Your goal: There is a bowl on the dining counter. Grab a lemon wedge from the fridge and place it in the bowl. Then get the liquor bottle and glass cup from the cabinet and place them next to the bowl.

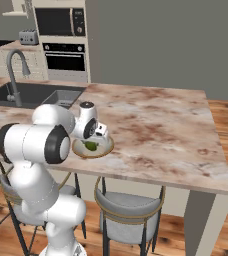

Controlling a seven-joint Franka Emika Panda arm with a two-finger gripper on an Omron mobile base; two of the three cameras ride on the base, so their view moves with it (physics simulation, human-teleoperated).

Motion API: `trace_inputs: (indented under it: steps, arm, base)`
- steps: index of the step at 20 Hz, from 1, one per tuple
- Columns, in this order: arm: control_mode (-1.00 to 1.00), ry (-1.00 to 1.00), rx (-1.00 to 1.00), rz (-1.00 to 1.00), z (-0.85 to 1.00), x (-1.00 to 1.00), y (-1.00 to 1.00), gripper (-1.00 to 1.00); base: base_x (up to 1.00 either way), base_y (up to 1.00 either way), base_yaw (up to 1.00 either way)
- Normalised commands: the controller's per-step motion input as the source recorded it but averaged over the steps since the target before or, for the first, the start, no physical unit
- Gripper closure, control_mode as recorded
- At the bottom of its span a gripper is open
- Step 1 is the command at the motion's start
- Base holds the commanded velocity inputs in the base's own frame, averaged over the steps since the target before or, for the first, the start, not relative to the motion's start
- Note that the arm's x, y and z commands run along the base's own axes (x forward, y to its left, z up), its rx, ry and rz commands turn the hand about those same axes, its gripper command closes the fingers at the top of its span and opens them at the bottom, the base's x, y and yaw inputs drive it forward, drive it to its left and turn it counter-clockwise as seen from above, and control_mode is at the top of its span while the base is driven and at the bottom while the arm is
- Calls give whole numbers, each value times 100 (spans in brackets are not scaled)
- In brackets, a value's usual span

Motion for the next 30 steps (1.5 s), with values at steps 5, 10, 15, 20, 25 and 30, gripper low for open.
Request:
trace_inputs:
  steps: [5, 10, 15, 20, 25, 30]
  arm:
    - [-100, -1, 0, 0, -14, 16, -7, 100]
    - [-100, -1, 0, 0, -19, 7, -3, 100]
    - [-100, -6, 0, 0, -8, -1, 0, -100]
    - [-100, -13, 0, 0, 24, -31, 0, -100]
    - [-100, -12, 0, 0, 47, -33, 0, -100]
    - [-100, -5, 0, 0, 40, -9, 0, -100]
  base:
    - [0, 0, 0]
    - [0, 0, 0]
    - [0, 0, 0]
    - [0, 0, 0]
    - [0, 0, 0]
    - [0, 0, 0]
